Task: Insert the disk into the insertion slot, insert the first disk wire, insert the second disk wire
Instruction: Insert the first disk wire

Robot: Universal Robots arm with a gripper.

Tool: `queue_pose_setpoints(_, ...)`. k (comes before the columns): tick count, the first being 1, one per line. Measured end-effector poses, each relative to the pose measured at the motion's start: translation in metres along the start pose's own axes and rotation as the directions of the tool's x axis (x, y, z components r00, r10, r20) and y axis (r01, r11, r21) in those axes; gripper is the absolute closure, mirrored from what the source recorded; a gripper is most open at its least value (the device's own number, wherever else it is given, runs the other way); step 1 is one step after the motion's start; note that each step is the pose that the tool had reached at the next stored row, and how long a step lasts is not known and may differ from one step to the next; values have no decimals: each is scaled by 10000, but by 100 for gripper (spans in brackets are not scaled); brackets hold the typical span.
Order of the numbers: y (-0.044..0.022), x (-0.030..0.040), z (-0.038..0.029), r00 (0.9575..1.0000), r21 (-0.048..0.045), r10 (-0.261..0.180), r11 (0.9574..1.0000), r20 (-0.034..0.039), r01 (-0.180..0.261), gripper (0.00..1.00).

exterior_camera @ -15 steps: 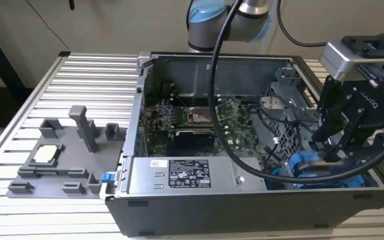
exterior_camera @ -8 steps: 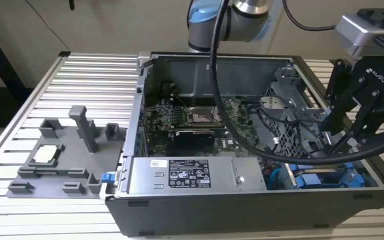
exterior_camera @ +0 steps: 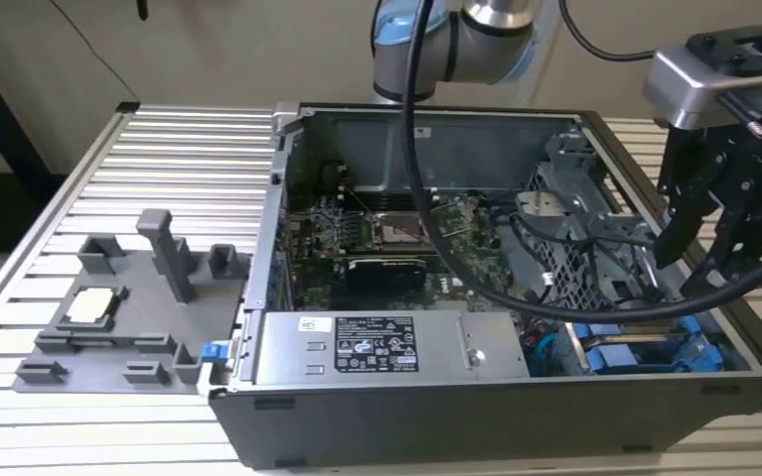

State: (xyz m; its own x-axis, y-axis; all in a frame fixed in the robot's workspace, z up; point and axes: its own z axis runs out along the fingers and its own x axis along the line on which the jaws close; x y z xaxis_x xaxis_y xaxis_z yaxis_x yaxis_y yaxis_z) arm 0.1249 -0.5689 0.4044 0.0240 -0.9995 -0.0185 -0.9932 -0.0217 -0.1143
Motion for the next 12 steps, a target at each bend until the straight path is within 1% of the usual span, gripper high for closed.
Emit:
queue_pose_setpoints(1, 4, -5, 0, 10000, 172, -5, 9999, -4, 5, 54)
queue_pose_setpoints(2, 7, -18, 3, 10000, 307, -20, 9995, -5, 20, 54)
queue_pose_setpoints(3, 8, -39, 10, 10000, 397, -47, 9992, -12, 47, 54)
queue_pose_setpoints(5, 11, -92, 27, 9999, 536, -112, 9985, -42, 114, 54)
queue_pose_setpoints(8, 19, -169, 56, 9997, 716, -209, 9972, -86, 215, 54)
queue_pose_setpoints(10, 41, -192, 72, 9996, 839, -237, 9962, -121, 246, 54)
queue_pose_setpoints(12, 69, -212, 90, 9996, 974, -255, 9949, -139, 268, 54)
